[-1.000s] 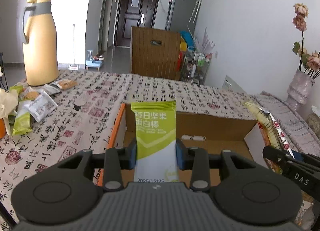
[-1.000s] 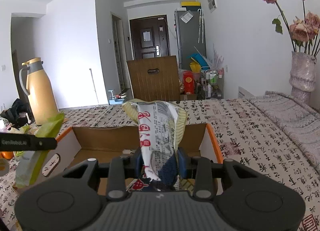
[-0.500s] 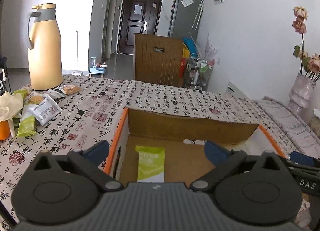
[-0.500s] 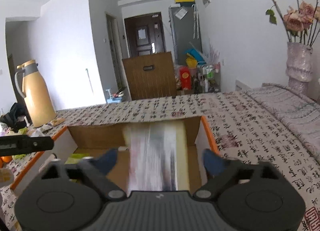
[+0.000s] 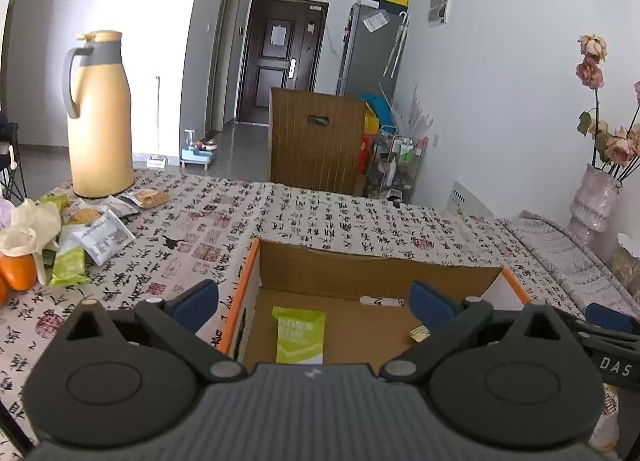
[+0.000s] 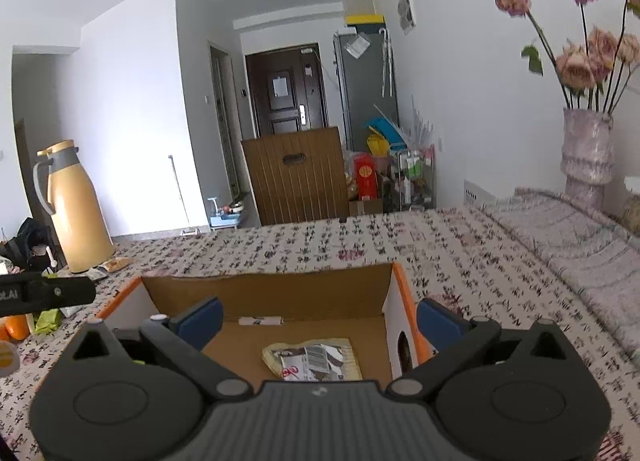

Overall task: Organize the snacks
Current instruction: 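Open both grippers to drop the bars into the box, then grasp the cookie packet with the right gripper while the left grasps a white packet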

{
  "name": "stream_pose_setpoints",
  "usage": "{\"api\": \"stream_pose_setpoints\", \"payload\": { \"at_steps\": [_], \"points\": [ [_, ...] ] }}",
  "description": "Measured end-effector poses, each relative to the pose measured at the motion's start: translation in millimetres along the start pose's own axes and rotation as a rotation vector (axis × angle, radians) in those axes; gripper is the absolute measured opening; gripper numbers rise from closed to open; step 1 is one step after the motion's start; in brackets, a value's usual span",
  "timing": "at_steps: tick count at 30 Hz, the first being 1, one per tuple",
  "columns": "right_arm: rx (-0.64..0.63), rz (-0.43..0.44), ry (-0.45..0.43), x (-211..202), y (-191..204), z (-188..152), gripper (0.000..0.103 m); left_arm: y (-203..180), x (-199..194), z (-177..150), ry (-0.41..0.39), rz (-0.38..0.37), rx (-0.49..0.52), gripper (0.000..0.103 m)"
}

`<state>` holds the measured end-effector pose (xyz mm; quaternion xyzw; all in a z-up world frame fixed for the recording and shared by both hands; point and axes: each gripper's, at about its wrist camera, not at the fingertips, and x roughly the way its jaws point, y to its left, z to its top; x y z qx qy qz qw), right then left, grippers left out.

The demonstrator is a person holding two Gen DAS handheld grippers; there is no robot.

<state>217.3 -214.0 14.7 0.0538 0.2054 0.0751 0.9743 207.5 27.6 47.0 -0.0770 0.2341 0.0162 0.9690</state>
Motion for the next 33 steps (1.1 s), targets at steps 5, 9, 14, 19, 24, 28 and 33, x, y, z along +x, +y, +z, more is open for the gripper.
{"api": "stream_pose_setpoints", "payload": {
  "at_steps": [5,9,14,19,24,28,33],
  "points": [
    [-0.007,-0.005,-0.022,-27,3,1,0.103,0,-22,-4,-0.009,-0.001,0.006,0.103],
    [-0.011,-0.001,-0.032,-52,5,-4,0.103,3,-44,-9,-0.016,-0.015,0.005,0.103],
    [-0.009,0.003,-0.036,-81,6,-15,0.103,4,-69,-21,-0.007,-0.029,0.009,0.103],
    [-0.002,0.001,-0.032,-110,5,-29,0.103,5,-91,-40,0.010,-0.037,0.014,0.103],
    [-0.005,-0.004,-0.015,-130,4,-46,0.103,8,-111,-58,0.022,-0.036,0.014,0.103],
    [-0.008,-0.005,0.004,-143,1,-61,0.103,10,-124,-72,0.031,-0.035,0.016,0.103],
    [-0.014,-0.003,0.033,-157,-3,-80,0.103,13,-137,-88,0.035,-0.026,0.013,0.103]
  ]
}}
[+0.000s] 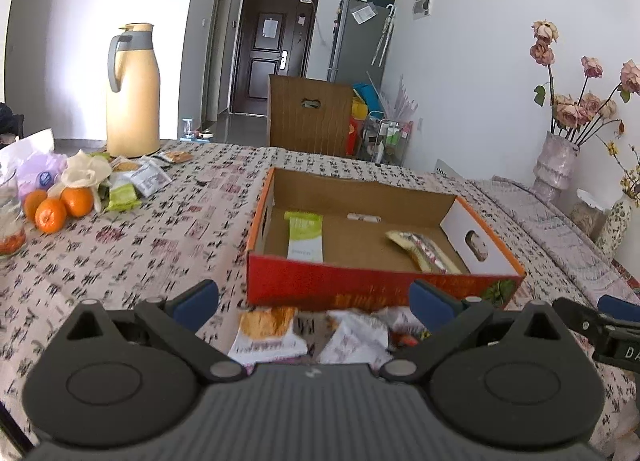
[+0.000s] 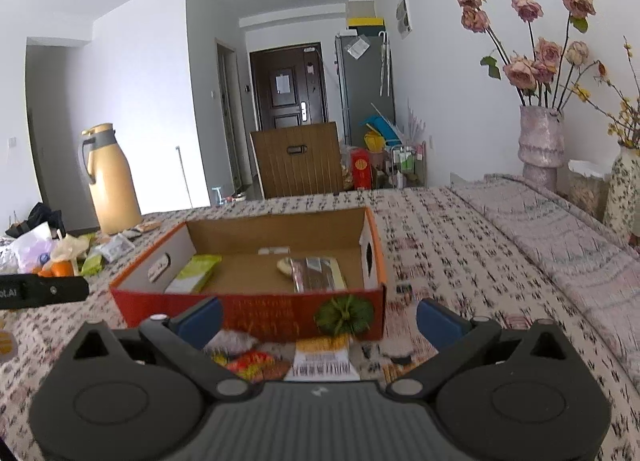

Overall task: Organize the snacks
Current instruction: 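Grasp the cookie packet with the right gripper while the left grasps a white packet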

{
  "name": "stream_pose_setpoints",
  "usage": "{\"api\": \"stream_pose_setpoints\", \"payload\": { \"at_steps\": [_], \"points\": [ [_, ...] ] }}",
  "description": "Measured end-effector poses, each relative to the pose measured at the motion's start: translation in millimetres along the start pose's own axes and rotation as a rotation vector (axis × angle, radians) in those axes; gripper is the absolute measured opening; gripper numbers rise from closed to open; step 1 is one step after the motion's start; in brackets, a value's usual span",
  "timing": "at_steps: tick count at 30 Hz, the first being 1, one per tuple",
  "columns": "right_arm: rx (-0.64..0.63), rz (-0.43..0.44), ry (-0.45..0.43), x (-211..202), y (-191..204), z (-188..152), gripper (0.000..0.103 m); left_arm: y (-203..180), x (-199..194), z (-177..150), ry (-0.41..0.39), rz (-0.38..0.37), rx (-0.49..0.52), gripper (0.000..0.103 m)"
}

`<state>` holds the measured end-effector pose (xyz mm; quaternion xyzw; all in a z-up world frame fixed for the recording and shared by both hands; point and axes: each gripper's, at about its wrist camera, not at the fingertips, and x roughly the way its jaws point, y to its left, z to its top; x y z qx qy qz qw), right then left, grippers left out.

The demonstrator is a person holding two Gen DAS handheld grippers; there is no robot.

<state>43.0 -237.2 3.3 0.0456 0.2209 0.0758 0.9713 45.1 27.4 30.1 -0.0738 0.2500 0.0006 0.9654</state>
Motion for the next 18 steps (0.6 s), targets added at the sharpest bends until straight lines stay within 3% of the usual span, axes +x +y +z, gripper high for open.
{"api": "stream_pose_setpoints", "payload": {
  "at_steps": [18],
  "points": [
    [-0.093,0.079,0.072,-36,29,-77,0.103,2,-30,-61,0.053,0.007,0.054,0.103]
  ]
}}
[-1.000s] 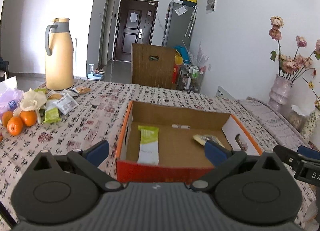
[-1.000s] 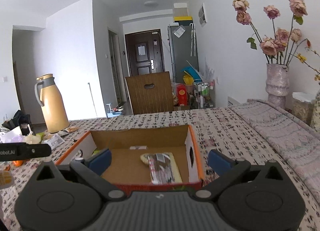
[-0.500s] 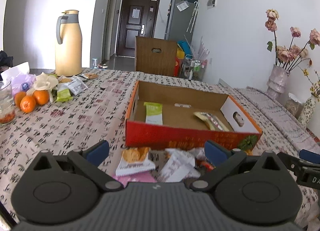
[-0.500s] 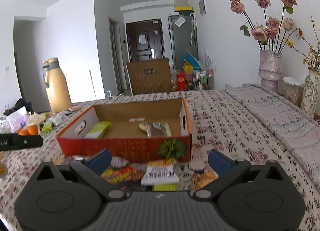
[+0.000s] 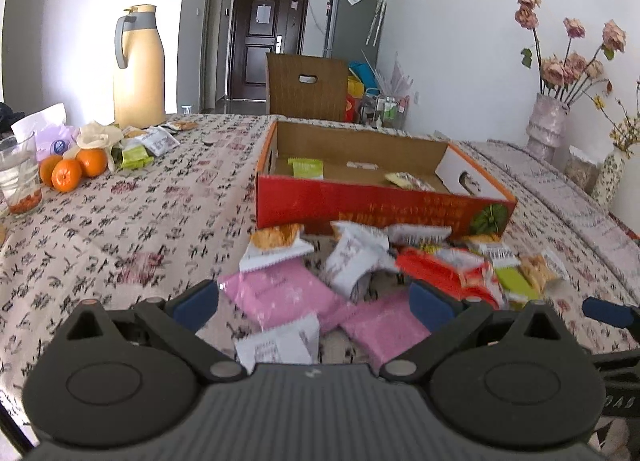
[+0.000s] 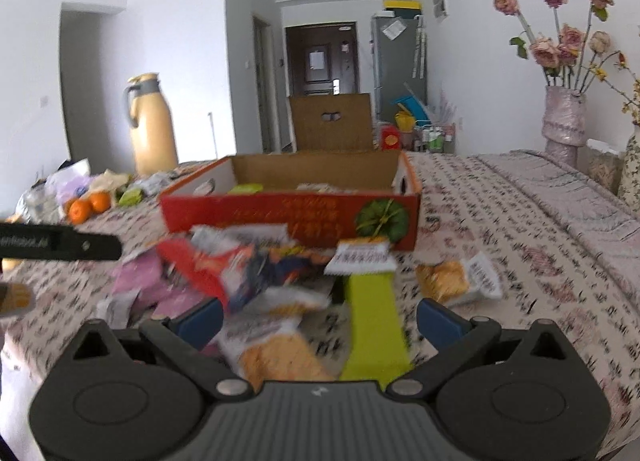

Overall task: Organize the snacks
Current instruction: 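Grasp the cookie packet with the right gripper while the left grasps a white packet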

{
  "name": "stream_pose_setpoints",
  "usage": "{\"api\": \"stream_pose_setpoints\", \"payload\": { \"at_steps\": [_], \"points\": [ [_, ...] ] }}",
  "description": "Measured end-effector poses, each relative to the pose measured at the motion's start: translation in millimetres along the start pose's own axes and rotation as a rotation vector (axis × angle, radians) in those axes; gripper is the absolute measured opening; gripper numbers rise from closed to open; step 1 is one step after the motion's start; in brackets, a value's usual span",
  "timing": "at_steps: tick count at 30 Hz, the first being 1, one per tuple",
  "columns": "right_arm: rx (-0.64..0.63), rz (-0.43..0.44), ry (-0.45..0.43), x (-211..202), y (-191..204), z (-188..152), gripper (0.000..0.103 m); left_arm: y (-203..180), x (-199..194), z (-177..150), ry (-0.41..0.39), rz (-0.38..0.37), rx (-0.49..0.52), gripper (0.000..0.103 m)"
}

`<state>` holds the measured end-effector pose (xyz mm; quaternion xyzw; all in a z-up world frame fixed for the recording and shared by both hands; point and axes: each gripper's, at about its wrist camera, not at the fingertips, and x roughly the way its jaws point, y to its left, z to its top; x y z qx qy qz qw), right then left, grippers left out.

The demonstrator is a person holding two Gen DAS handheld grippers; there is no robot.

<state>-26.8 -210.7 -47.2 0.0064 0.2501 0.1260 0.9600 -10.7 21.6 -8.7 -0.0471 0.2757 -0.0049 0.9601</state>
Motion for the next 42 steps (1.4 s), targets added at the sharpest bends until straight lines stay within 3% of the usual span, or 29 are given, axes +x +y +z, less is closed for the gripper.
{"api": "stream_pose_setpoints", "payload": {
  "at_steps": [5,13,15,19,22,32,39,42],
  "points": [
    [-0.019,0.016,0.031,4,11,-12,0.098,2,-3,-14,0.018,-0.001,0.008,0.103],
    [-0.065,0.013,0.056,23,23,-14,0.070,9,-7,-23,0.030,-0.003,0.004,0.103],
    [-0.060,0.035,0.069,28,21,-14,0.068,10,-7,-24,0.035,-0.006,0.003,0.103],
    [-0.056,0.035,0.092,36,18,-15,0.049,11,-5,-26,0.043,-0.010,0.001,0.103],
    [-0.045,0.041,0.087,35,15,-15,0.044,12,-4,-26,0.048,-0.011,0.000,0.103],
    [-0.045,0.028,0.006,6,15,-15,0.038,13,2,-26,0.081,0.003,-0.010,0.103],
    [-0.024,-0.003,-0.016,-11,6,-20,0.038,14,20,-28,0.155,0.064,-0.034,0.103],
    [-0.006,-0.018,-0.018,-13,1,-22,0.038,18,27,-30,0.188,0.078,-0.061,0.098]
  ]
}}
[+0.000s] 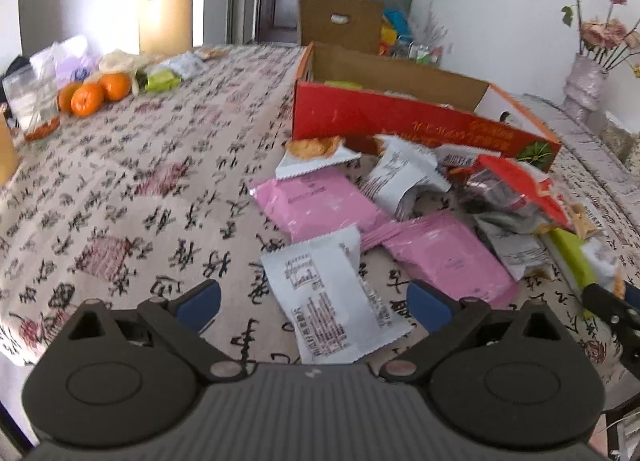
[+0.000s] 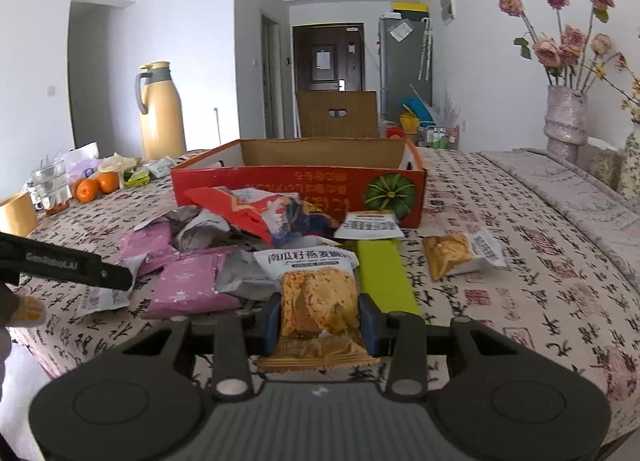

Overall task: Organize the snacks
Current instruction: 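Grasp the cookie packet with the right gripper while the left grasps a white packet, then carry both held packets over the open cardboard box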

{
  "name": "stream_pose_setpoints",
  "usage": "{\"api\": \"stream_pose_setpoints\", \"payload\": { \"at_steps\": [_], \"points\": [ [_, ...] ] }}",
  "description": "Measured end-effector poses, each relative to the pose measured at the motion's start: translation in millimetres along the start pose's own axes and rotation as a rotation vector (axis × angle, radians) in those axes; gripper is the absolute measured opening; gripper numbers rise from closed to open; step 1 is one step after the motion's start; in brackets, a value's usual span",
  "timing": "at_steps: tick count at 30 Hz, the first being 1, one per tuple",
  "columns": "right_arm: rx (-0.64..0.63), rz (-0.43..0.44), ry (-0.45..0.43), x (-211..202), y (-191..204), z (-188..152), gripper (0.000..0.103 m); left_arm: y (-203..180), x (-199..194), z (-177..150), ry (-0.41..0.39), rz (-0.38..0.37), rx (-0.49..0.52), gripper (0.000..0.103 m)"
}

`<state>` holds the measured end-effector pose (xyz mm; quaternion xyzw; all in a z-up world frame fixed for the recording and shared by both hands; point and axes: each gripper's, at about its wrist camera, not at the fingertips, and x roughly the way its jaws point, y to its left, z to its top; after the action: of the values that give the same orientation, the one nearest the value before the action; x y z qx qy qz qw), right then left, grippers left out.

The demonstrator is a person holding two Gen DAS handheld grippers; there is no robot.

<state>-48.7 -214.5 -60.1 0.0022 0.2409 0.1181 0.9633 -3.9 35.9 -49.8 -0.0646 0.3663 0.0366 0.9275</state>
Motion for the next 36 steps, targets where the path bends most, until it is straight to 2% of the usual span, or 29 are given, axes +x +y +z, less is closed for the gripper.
{"api": "stream_pose_setpoints", "payload": {
  "at_steps": [4,6,8,11,25,36],
  "points": [
    [0.015,-0.013,-0.009,-2,-5,1,0.038,-1,4,-2,0.012,0.023,-0.001,0.083],
    [0.020,-0.016,-0.012,-2,-7,1,0.038,-2,2,-2,0.006,0.021,0.005,0.072],
    [0.022,-0.017,-0.012,-2,-7,1,0.038,-5,0,-3,0.000,0.020,0.021,0.050],
    [0.025,-0.020,-0.012,-2,-8,1,0.038,-8,-1,-6,-0.011,0.021,0.046,0.045],
    [0.044,-0.046,-0.042,-5,-17,9,0.038,-17,-24,-3,-0.100,0.010,0.093,0.042],
    [0.034,-0.070,-0.082,14,-24,35,0.038,-24,-22,37,-0.187,-0.022,0.095,0.042]
  ]
}}
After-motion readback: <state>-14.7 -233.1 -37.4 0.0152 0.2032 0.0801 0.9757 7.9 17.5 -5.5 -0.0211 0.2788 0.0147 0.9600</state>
